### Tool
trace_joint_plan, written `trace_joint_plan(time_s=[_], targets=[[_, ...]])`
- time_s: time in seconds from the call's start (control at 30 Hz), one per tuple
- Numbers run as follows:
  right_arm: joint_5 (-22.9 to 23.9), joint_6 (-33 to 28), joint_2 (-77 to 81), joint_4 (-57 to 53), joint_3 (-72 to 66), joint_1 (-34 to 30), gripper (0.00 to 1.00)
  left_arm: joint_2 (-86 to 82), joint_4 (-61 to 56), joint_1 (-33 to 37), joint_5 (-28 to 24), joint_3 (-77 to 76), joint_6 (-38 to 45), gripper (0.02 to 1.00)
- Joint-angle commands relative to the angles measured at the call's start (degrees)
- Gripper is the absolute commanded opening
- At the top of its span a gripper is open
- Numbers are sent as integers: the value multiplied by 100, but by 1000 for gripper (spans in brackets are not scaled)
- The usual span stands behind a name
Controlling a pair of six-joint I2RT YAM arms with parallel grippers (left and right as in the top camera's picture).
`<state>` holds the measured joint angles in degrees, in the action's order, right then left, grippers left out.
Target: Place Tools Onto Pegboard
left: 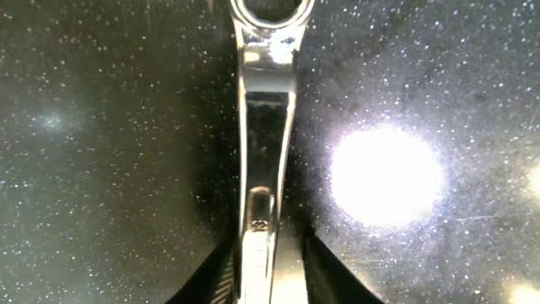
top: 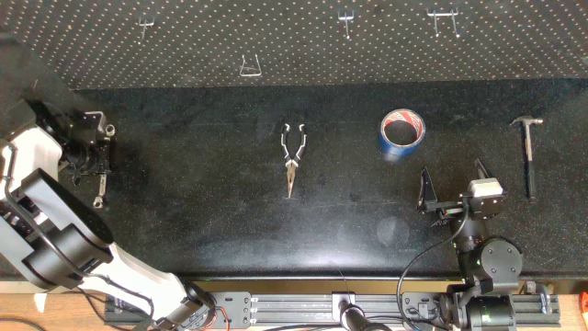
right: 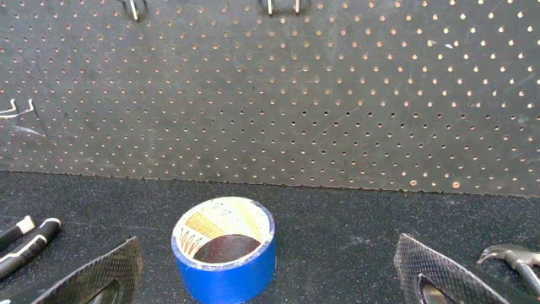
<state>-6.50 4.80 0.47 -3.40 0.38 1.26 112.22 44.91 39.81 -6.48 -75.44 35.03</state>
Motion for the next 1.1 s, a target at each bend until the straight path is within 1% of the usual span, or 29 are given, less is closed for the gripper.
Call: trace_joint_plan(time_s=[0.03, 0.13, 0.2, 0.23, 0.27, 0.3, 0.33, 0.37, 0.4, 0.43, 0.47, 0.5, 0.53, 0.57, 0.63, 0.77, 0.87, 1.1], targets=[[9, -79, -37, -28, -15, 39, 974, 173, 42, -4, 24, -44, -33, 29], [7, -79, -37, -28, -15, 39, 976, -68, 323, -118, 44, -44, -31, 29], [9, -79, -37, -28, -15, 39, 974, -748, 356, -199, 249, -44, -188, 29], [7, -79, -37, -28, -15, 39, 976, -1222, 398, -236, 372, -44, -546, 29], [9, -79, -37, -28, -15, 39, 976, -1718, 511, -201, 662, -37, -1172, 29], [9, -79, -37, -28, -15, 39, 976, -2245, 219, -256, 946, 227, -1237, 27], [7, -79, -37, -28, -15, 39, 976, -2726, -275, -289, 957, 656, -1355, 29], [7, -76, -37, -28, -15, 39, 976, -3668, -1757, -404, 1097, 1899, -1379, 27], [7, -79, -37, -28, -15, 39, 976, -4214, -2573, -623, 1147, 2592, -1379, 27], [7, -79, -37, -28, -15, 39, 976, -4634, -2940, -986, 1185, 3010, -1460, 27], [7, -79, -37, -28, -15, 39, 976, -4920, -2887, -1604, 1513, 3152, -1838, 27], [7, -79, -37, -28, -15, 39, 976, -5047, -2824, -2675, 2367, 3152, -2465, 27], [7, -79, -37, -28, -15, 39, 976, -5049, -2824, -3261, 2470, 3152, -2704, 27], [9, -79, -37, -28, -15, 39, 976, -5049, -2889, -3471, 2358, 3139, -2970, 29], [7, -79, -37, -28, -15, 39, 976, -5049, -2933, -3501, 1899, 2957, -3032, 29], [7, -79, -37, -28, -15, 39, 976, -4782, -3222, -3576, 1880, 2577, -3032, 29], [9, -79, -37, -28, -15, 39, 976, -4503, -3318, -3576, 1628, 2382, -3029, 29], [9, -79, -37, -28, -15, 39, 976, -4037, -3685, -3571, 1655, 2323, -3032, 29]])
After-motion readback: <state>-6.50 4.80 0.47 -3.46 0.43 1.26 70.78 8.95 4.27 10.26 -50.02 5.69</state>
